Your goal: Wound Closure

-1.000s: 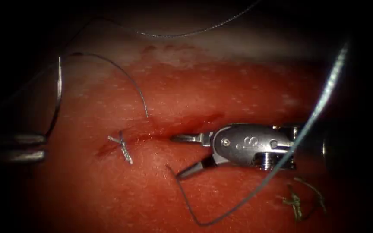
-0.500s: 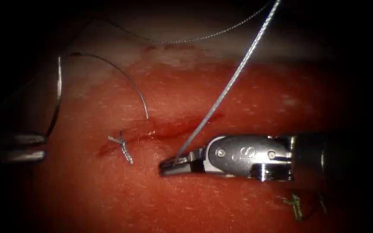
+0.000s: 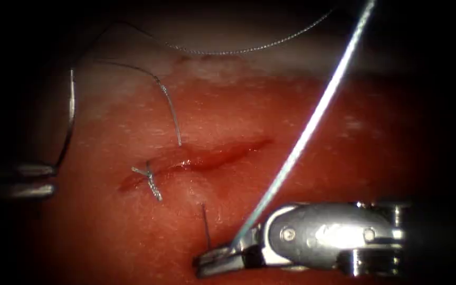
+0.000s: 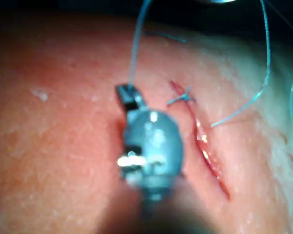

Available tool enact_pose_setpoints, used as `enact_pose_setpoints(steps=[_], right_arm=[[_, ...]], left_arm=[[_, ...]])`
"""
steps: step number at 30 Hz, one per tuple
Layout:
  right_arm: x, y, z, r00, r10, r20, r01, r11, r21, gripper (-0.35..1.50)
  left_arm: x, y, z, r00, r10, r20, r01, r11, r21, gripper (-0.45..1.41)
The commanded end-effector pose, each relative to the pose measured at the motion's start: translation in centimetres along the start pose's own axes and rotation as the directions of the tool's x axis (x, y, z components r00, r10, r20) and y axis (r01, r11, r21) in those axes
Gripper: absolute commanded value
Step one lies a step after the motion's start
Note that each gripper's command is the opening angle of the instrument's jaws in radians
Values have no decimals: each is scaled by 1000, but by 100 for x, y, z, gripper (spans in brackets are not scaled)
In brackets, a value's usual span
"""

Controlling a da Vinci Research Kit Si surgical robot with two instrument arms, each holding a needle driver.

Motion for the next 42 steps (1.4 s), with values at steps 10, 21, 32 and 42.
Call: enact_pose_setpoints(steps=[10,21,32,42], right_arm=[[22,-46,8,998,-36,55,29,993,117,-35],[5,2,-12,998,-51,-35,46,992,-121,133],[-68,49,9,999,-47,21,50,973,-225,131],[-89,86,30,999,-38,-7,33,941,-337,120]], left_arm=[[-8,4,6,1000,-3,0,3,1000,-3,-35],[-9,4,8,1000,-2,0,2,1000,-1,-35],[-9,4,8,1000,-2,0,2,1000,-2,-35],[-9,4,8,1000,-1,0,1,1000,-2,-35]])
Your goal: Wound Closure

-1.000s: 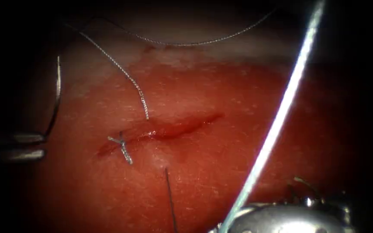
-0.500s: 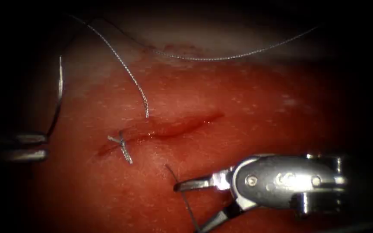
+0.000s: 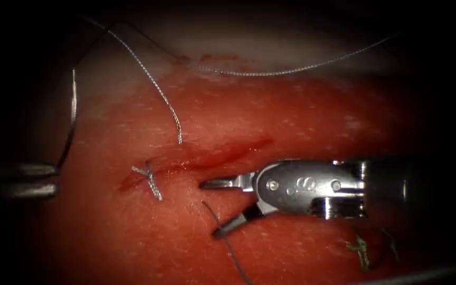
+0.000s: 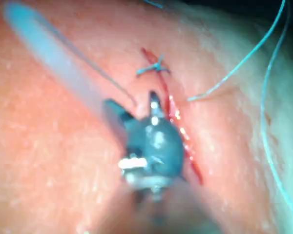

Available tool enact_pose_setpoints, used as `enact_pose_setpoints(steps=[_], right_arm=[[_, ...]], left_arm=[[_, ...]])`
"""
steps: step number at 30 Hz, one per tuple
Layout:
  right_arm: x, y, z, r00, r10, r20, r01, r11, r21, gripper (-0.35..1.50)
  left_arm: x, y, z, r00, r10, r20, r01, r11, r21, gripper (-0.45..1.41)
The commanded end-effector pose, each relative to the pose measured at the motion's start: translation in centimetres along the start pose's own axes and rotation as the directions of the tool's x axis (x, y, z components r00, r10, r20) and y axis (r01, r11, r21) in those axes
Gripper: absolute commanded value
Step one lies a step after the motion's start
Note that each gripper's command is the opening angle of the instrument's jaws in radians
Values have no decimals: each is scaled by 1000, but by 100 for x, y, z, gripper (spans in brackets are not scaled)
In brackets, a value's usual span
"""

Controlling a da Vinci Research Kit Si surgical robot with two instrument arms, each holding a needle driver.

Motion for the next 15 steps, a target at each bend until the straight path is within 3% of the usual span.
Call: enact_pose_setpoints(steps=[1,3,5,6,7,15], right_arm=[[-7,-2,11,1000,6,-1,-6,1000,0,115],[-7,-3,12,1000,23,0,-23,1000,2,96],[-7,-5,12,1000,23,-4,-23,999,30,39],[-7,-7,11,1000,28,-5,-28,999,44,-6],[-6,-9,10,999,32,-4,-32,997,68,-35],[10,-26,3,999,38,34,-43,984,171,-35]], left_arm=[[-7,5,6,1000,-3,0,3,1000,-3,-35],[-7,5,6,1000,-3,0,3,1000,-3,-35],[-7,5,6,1000,-3,0,3,1000,-3,-35],[-7,5,6,1000,-3,0,3,1000,-3,-35],[-7,5,6,1000,-3,0,3,1000,-3,-35],[-7,5,5,1000,-3,0,3,1000,-3,-35]])
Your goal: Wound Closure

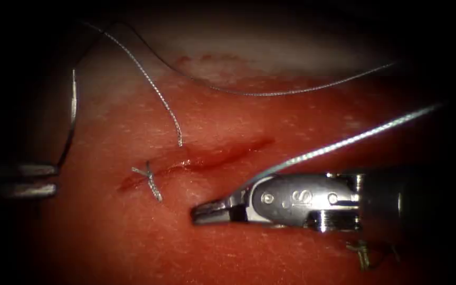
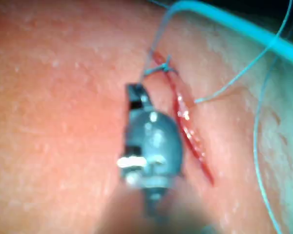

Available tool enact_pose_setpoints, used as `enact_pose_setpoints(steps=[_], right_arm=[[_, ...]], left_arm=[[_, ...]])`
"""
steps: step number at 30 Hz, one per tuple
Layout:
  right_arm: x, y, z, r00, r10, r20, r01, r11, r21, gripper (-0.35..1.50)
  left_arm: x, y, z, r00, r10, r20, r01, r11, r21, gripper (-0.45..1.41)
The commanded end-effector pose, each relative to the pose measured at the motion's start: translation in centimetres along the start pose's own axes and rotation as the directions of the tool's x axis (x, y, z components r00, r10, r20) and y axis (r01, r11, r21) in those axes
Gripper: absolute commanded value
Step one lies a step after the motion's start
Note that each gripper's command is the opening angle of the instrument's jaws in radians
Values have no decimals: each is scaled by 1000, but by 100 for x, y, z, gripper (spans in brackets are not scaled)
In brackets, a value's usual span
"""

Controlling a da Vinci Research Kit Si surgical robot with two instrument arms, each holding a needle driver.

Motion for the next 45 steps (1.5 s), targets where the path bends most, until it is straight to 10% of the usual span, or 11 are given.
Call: enact_pose_setpoints(steps=[1,25,27,29,30,45], right_arm=[[5,-7,5,1000,3,-1,-3,1000,17,-35],[75,-97,-32,999,-53,0,51,952,303,-35],[76,-98,-31,998,-57,-18,60,949,311,5],[74,-90,-30,999,-50,-13,52,975,217,101],[73,-85,-29,999,-48,-10,49,982,184,113],[-1,12,-4,1000,-4,-6,3,983,-182,129]], left_arm=[[-7,5,5,1000,-3,0,3,1000,-2,-35],[-8,4,4,1000,-3,0,3,1000,-4,-35],[-8,4,4,1000,-3,0,3,1000,-4,-35],[-8,4,4,1000,-3,0,3,1000,-4,-35],[-8,4,4,1000,-3,0,3,1000,-4,-35],[-8,4,4,1000,-3,0,3,1000,-4,-35]])
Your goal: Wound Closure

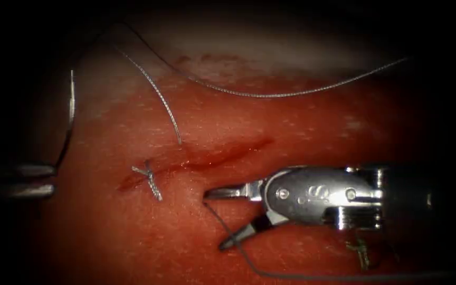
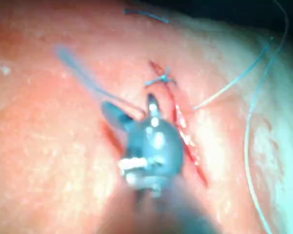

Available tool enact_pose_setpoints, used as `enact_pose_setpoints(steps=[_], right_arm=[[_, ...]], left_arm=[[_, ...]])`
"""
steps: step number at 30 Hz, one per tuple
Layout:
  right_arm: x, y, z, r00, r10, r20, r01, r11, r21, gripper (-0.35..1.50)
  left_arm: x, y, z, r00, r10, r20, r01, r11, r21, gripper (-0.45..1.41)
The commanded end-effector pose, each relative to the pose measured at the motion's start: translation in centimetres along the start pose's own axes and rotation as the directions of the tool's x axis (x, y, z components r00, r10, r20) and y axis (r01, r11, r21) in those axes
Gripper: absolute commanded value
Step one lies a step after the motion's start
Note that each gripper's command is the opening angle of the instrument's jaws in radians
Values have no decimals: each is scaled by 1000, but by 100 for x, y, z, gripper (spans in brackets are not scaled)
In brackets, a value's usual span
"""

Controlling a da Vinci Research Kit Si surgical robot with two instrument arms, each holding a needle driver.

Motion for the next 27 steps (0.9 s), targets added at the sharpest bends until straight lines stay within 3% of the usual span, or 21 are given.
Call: enact_pose_setpoints(steps=[1,4,5,7,9,15,21,27], right_arm=[[-15,3,16,1000,1,2,-1,1000,-1,124],[-19,4,23,1000,-2,2,2,1000,-2,116],[-20,4,25,1000,-3,0,3,1000,11,103],[-20,4,26,1000,-2,-5,2,1000,26,46],[-21,3,26,1000,-4,-11,4,999,54,-35],[-18,-5,18,999,-17,46,10,990,139,-35],[17,-26,-6,999,-7,45,-3,975,221,-35],[34,-39,-17,999,-15,33,5,964,264,-35]], left_arm=[[-8,5,6,1000,-3,1,3,1000,-1,-35],[-8,5,7,1000,-3,1,3,1000,-1,-35],[-8,5,7,1000,-3,1,3,1000,-1,-35],[-8,5,7,1000,-3,1,3,1000,0,-35],[-8,5,8,1000,-3,1,3,1000,0,-35],[-8,5,8,1000,-3,1,3,1000,0,-35],[-8,5,7,1000,-3,1,3,1000,0,-35],[-8,5,7,1000,-3,1,3,1000,-1,-35]])
